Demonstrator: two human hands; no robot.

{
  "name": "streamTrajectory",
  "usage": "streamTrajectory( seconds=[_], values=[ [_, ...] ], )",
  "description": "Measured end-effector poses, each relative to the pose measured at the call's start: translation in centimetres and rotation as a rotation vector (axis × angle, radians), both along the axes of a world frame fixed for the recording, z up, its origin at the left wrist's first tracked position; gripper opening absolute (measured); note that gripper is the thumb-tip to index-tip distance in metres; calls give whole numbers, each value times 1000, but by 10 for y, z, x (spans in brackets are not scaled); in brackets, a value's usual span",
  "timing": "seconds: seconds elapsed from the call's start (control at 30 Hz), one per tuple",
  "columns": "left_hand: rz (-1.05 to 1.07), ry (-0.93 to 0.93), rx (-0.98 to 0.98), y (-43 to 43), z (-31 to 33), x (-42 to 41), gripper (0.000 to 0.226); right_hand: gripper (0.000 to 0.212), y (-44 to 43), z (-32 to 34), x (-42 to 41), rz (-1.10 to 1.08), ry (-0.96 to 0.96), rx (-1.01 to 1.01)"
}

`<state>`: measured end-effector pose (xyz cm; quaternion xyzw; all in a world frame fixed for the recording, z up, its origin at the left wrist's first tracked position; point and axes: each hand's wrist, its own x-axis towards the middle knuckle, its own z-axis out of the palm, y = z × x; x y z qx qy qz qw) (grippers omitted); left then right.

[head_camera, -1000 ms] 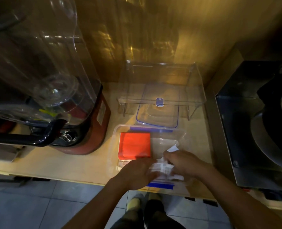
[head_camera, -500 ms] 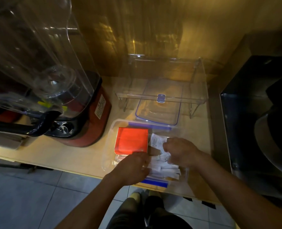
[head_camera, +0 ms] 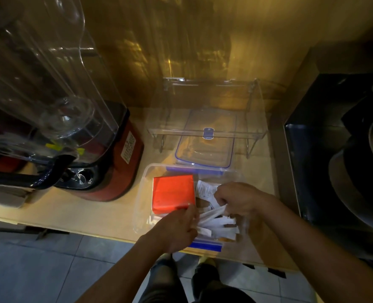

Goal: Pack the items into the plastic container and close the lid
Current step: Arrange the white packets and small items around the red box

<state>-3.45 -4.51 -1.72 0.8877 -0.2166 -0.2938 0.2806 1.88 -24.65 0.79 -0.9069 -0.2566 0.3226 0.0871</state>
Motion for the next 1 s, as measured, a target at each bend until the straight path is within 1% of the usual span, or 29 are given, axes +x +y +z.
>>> streamTrajectory(
  seconds=[0.03,0.1,0.17,0.23,0.3,0.37,0.43,0.5,0.57,0.6,0.67,0.8,0.83,0.9,1.0],
  values=[
    [17,6,-15,-1,1,0,30,31,-2,2,2,-29,16,21],
    [9,-11,-37,-2,0,-1,45,21,-4,7,7,-111,15,91],
    [-31,-30,-60,-2,0,0,57,21,-6,9,10,-198,-47,157],
    [-48,-49,-66,0,0,4,54,33,-6,7,10,-264,-108,199],
    [-38,-64,-29,2,-2,6,43,42,-4,4,7,-300,-146,211],
    [-16,-95,13,1,-5,4,36,41,-4,0,4,-314,-123,211],
    [22,-158,30,-2,-7,3,33,26,-4,-1,0,-249,-60,153],
    [50,-212,28,-7,-10,2,32,3,-2,-1,-4,-109,-15,70],
    [41,-240,38,-13,-12,2,30,17,0,-3,-6,-16,46,25],
    [35,-241,49,-15,-13,2,30,26,0,-4,-5,-3,56,0],
    [10,-217,63,-16,-13,2,29,37,-1,-2,-3,-6,-16,-33],
    [-81,-168,50,-14,-10,4,24,38,2,-2,0,-151,-142,74],
    [-85,-154,55,-14,-9,3,25,38,5,-3,1,-138,-190,37],
    [-65,-110,74,-16,-7,2,31,38,9,-8,4,-38,-270,-91],
    [-56,-71,78,-17,-3,-1,41,36,10,-21,5,136,-304,-276]
  ],
)
